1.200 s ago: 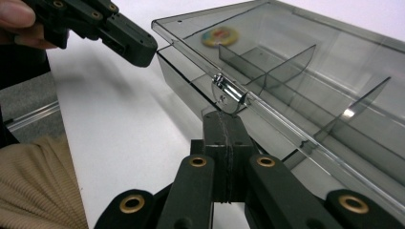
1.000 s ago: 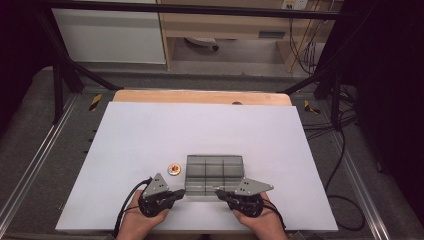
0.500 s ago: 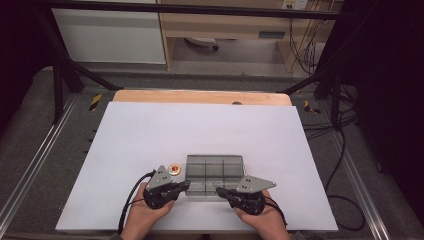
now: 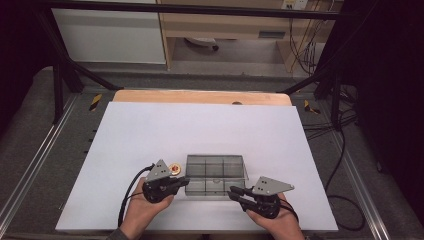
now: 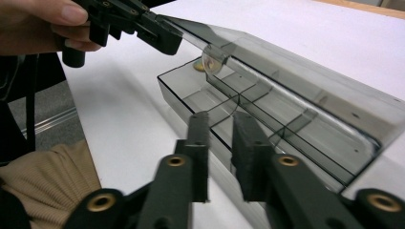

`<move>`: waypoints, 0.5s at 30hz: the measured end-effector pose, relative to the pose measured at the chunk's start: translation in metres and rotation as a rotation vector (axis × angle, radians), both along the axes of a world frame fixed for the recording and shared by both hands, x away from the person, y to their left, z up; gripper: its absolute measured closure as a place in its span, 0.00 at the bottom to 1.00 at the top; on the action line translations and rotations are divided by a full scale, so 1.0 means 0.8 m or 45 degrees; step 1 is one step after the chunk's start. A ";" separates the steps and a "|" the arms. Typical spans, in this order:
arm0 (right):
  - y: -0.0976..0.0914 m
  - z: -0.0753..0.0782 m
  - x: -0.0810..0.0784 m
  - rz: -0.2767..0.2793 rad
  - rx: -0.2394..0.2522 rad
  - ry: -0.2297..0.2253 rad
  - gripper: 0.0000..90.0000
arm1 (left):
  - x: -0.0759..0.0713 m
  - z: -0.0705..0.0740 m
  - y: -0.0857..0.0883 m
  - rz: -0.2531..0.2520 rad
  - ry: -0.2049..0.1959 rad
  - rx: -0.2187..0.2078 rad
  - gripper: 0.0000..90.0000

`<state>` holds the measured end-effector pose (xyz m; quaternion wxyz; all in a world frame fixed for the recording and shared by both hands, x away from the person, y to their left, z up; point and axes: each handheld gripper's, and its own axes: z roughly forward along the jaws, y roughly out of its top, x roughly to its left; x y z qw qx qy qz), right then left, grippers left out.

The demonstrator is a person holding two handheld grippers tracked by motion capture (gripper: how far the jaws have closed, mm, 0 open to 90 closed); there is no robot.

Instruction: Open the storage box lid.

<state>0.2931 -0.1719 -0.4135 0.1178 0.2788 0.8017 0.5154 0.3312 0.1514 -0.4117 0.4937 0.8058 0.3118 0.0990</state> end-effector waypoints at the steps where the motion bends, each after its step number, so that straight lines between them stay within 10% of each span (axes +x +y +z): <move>1: -0.003 0.001 -0.001 -0.002 0.001 -0.001 0.80 | 0.001 0.001 0.000 0.002 0.002 -0.005 1.00; 15: -0.025 0.005 0.006 -0.083 0.000 0.027 0.35 | 0.013 0.015 -0.001 -0.012 0.005 -0.003 1.00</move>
